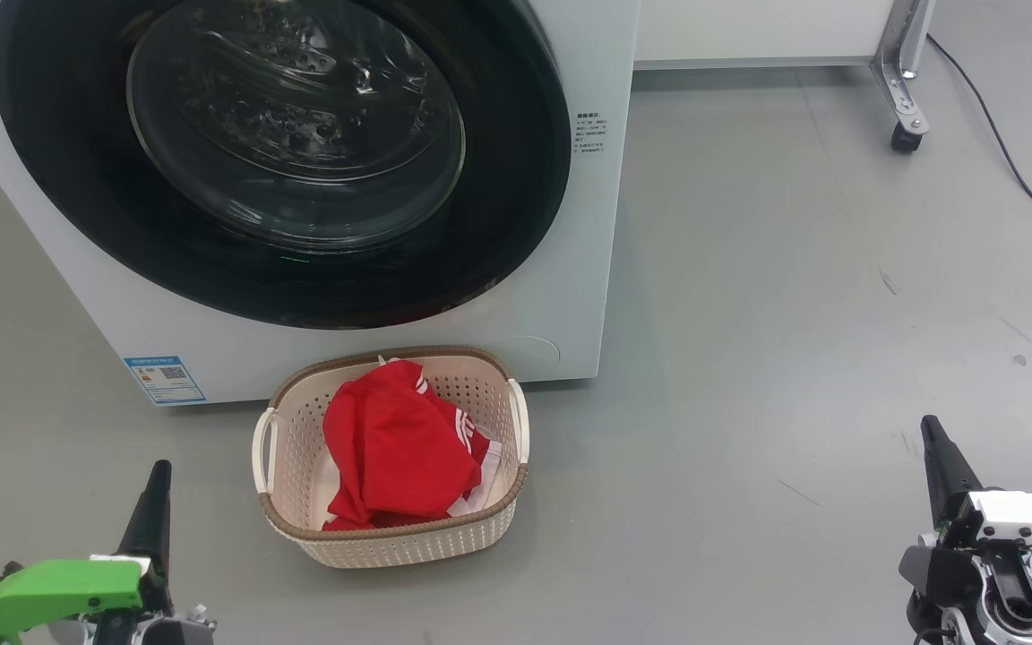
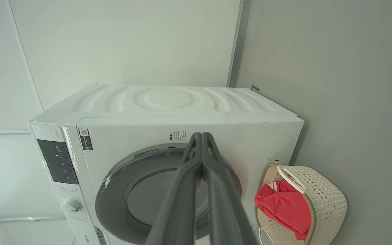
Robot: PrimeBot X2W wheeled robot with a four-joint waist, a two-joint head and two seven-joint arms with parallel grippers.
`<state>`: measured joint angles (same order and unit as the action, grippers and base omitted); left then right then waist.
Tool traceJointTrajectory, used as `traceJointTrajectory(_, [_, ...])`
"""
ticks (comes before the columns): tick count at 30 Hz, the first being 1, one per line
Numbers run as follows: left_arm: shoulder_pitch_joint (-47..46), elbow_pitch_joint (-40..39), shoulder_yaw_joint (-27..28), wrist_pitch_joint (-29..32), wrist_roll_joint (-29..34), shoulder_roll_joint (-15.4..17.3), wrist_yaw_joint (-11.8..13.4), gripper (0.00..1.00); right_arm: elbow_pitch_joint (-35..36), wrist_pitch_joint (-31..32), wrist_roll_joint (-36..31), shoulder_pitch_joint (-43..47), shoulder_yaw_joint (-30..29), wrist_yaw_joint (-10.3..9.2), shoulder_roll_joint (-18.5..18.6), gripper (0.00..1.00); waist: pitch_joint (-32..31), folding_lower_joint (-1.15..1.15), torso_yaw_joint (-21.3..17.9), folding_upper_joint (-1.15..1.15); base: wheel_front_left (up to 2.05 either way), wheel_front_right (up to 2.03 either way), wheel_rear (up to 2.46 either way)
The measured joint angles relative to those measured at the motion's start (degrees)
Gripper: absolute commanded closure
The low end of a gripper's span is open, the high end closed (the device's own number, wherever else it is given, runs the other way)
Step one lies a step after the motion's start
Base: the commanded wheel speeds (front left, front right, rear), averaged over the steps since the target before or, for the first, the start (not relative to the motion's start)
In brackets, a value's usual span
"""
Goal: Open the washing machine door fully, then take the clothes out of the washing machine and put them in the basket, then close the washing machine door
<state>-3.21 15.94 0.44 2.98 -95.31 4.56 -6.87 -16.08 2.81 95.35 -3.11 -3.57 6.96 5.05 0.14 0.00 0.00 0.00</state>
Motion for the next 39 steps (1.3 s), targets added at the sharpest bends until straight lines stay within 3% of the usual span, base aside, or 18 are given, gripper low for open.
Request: traceJointTrajectory(39, [-0.02,-0.04,0.4,0.33,0.0,-0.03,-0.01,1.0,0.01,0.42,-0.08,-0.01,-0.21,0.01,-0.08,1.0,0.01,0.0,0.0,0.0,0.0,0.0,0.0])
